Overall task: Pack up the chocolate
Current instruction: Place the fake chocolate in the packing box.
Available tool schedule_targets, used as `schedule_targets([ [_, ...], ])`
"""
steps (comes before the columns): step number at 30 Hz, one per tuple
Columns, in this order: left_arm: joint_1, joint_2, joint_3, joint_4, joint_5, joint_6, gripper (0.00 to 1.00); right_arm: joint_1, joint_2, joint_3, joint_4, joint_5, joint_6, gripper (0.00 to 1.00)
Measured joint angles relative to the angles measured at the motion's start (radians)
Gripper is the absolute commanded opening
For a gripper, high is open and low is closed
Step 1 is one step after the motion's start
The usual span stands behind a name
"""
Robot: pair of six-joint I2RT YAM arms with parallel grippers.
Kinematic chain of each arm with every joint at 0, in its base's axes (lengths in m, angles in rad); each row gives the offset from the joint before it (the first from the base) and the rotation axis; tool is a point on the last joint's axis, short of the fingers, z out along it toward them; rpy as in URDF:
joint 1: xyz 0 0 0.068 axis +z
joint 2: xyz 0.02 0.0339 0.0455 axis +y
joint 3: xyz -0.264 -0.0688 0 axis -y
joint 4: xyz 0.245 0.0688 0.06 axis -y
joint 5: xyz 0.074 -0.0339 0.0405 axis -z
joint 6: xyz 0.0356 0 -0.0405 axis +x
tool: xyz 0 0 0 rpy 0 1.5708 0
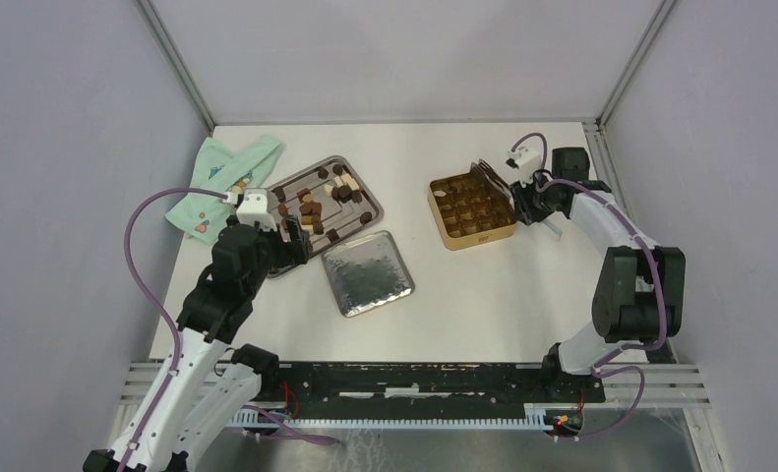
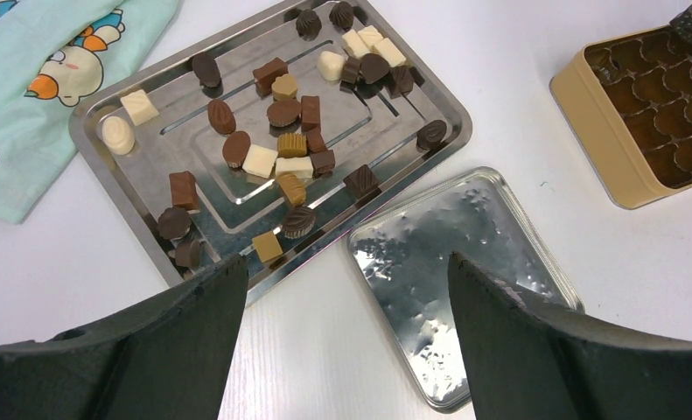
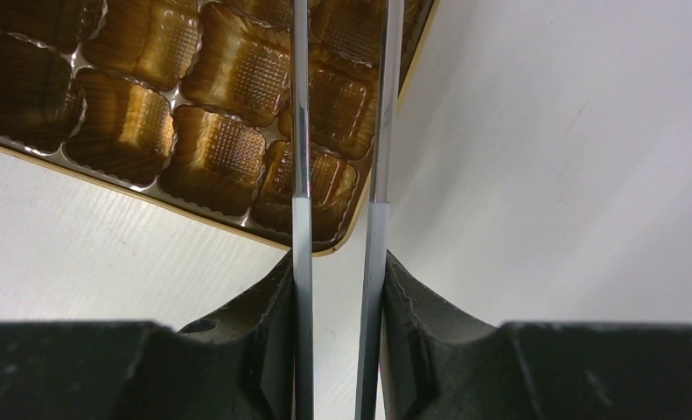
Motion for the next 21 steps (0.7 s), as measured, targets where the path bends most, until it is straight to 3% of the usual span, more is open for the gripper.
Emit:
schedule_targets([
  [14, 0.000, 0.000, 0.000, 0.000, 0.000, 0.000, 0.89, 0.001, 0.018, 0.000, -0.030, -0.007, -0.015, 0.21],
  [21, 0.000, 0.000, 0.000, 0.000, 0.003, 0.000, 0.89, 0.001, 0.026, 0.000, -0.033, -0.008, -0.015, 0.31],
])
